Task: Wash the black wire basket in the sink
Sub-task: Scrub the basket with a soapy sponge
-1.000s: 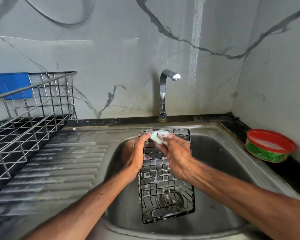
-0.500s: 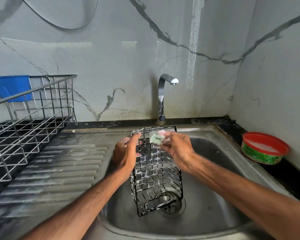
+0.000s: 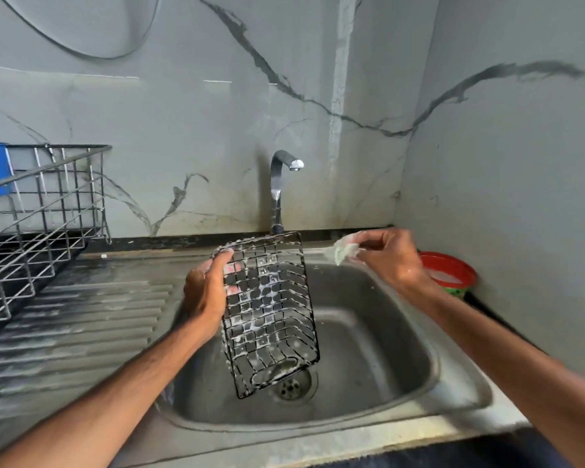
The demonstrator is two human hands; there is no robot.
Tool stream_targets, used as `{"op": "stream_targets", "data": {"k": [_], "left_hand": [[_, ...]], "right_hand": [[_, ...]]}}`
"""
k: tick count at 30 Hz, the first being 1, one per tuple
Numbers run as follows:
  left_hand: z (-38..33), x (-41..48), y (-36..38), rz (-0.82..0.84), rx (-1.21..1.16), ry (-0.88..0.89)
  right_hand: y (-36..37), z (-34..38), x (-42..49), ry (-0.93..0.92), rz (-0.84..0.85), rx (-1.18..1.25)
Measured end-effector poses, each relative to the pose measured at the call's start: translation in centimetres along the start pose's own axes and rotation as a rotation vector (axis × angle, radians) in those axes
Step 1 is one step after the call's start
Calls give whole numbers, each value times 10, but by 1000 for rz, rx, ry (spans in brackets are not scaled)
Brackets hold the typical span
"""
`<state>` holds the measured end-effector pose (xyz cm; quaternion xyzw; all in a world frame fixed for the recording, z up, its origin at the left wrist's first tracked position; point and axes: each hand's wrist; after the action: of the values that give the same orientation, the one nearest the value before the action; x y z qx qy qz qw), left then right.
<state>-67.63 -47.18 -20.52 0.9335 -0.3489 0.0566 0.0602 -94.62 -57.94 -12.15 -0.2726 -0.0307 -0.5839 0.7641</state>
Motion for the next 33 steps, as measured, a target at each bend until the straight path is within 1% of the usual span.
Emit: {"op": "stream_targets", "data": {"k": [4, 6, 8, 10, 11, 13, 15, 19, 21, 23, 25, 29, 31, 33], "left_hand": [[1, 2, 5, -1, -9, 9], [4, 4, 6, 10, 0, 9], [11, 9, 6, -2, -1, 3], [16, 12, 6, 3, 6, 11], [16, 11, 7, 9, 14, 13], [18, 13, 6, 17, 17, 18], [21, 15, 6, 18, 18, 25], [23, 20, 8, -5, 27, 33], [26, 22, 8, -18, 37, 37], [28, 23, 7, -18, 44, 32], [29, 23, 8, -22, 55, 39], [25, 19, 10, -4, 75, 40], [24, 18, 10, 9, 75, 48], [23, 17, 11, 5, 99, 43]], "right_hand": [[-59, -5, 3, -125, -115, -200], [-87, -7, 4, -144, -137, -355], [-108, -17, 8, -137, -223, -509], [-122, -33, 13, -86, -285, -591], [-123, -39, 15, -20, -291, -600], [-115, -47, 16, 123, -286, -683], [-105, -54, 17, 204, -247, -778], [-96, -70, 24, 221, -51, -774], [-94, -74, 31, 210, 1, -816], [-90, -74, 36, 200, -10, -834], [-83, -65, 36, 161, -73, -863], [-63, -39, 30, -19, -190, -859], [-47, -27, 28, -147, -192, -765], [-25, -17, 25, -231, -128, -606]]}}
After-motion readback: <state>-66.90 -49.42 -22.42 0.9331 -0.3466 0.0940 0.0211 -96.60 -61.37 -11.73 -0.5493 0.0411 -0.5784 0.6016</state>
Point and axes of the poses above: each hand's wrist, its own x-axis towards the middle knuckle, its own y-axis out of the palm, z = x × y, and after that the axes turned 3 degrees about -x, right-handed
